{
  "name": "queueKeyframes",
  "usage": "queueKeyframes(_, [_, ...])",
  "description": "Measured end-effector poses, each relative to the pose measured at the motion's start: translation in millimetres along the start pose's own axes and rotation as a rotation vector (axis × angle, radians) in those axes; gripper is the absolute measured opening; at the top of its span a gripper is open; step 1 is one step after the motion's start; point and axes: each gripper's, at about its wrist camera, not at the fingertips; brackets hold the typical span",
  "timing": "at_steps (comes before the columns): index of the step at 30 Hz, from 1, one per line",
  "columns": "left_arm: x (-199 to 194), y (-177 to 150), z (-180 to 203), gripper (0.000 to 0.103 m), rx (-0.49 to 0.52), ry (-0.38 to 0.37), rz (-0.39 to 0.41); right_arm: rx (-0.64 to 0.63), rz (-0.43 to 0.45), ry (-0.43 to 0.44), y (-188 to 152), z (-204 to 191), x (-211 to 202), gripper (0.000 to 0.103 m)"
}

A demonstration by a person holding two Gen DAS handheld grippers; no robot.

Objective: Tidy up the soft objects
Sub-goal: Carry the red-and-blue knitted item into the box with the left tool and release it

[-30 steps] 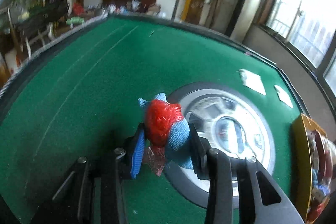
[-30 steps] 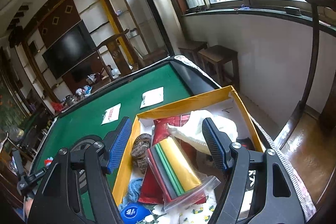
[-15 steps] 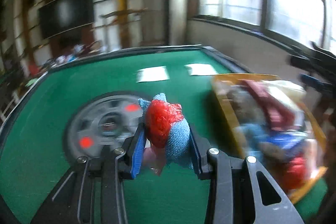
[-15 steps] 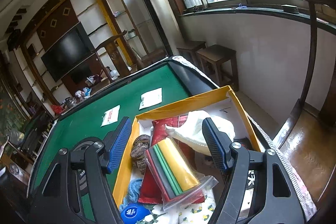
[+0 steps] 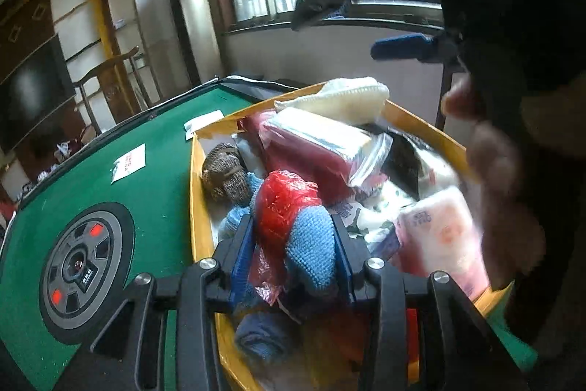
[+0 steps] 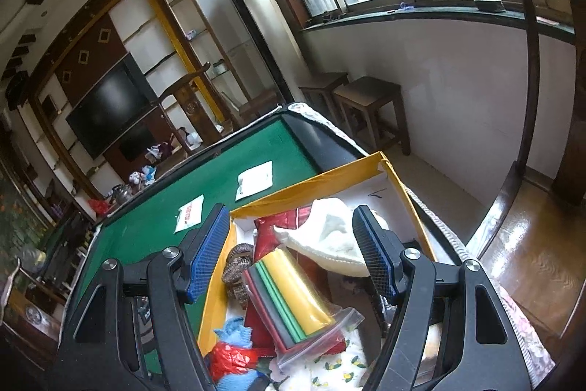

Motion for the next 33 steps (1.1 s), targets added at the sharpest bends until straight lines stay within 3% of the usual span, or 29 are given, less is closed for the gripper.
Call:
queueKeyframes(4, [4, 0, -1, 0.044, -0.014, -0.012, -0.014, -0.013, -0.003, -0.004, -1, -2, 2, 0.07])
queueKeyframes(9, [-3, -3, 9, 0.067, 0.015, 0.065, 0.02, -0.004, 0.0, 0.001, -4, -3, 2, 0.07])
queueKeyframes(18, [-9, -3, 19, 0.068, 0.075, 0.108, 0.046, -0.01, 0.008, -0.003, -7, -4, 0, 0.07])
queueKeyframes(33, [-6, -4, 15, 0.068, 0.079, 0.13, 0.054, -0.017, 0.002, -0.006, -7, -6, 0, 0.07])
Point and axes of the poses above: each gripper's, at about its wrist camera, not at the fingertips, and x roughly the way its jaws point, z to its right, y to its top, and after that the axes turned 7 degrees about -y, right-handed
